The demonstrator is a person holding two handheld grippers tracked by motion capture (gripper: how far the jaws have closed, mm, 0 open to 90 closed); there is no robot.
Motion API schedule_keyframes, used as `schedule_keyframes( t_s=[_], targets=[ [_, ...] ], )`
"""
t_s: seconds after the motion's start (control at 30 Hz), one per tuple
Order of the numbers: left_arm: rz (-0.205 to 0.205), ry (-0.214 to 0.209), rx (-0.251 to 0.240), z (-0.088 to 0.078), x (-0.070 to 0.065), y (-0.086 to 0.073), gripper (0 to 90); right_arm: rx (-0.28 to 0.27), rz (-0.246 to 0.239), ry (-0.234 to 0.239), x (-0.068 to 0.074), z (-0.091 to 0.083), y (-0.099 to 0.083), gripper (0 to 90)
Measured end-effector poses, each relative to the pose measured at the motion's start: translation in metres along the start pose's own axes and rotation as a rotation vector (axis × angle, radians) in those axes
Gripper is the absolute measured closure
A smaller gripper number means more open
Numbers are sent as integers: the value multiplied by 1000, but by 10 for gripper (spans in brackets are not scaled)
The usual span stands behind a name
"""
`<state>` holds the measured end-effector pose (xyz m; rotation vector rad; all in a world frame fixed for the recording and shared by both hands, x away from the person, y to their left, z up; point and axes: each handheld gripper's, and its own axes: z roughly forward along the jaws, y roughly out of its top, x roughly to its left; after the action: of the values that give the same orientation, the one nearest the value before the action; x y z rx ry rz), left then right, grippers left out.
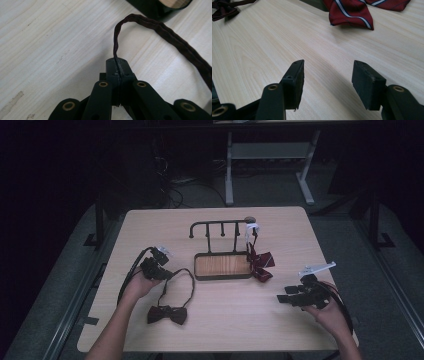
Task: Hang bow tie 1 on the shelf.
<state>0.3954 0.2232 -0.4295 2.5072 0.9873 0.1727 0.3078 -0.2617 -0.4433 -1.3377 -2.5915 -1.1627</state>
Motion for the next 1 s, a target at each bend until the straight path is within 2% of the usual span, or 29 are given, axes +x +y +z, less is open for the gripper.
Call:
schedule_keyframes(
  t_s=[0.03,0.2,0.4,0.6,0.67,1.0],
  targets=[
    [17,0,6,-1,1,0,895,-4,-3,-3,-1,0,0,431],
    [18,-16,-12,-4,-4,1,895,-3,7,-5,-1,-1,0,430],
    [52,-13,-4,-12,-6,3,895,-6,10,-5,-2,0,-2,429],
    [49,-19,-16,-17,-11,3,894,-7,8,-5,-3,0,-3,426],
    [63,-21,-8,-19,-11,3,894,-6,6,-6,-3,0,-3,426],
    [91,-36,-33,-32,-16,4,894,-19,6,-11,-4,-3,-5,426]
  ],
)
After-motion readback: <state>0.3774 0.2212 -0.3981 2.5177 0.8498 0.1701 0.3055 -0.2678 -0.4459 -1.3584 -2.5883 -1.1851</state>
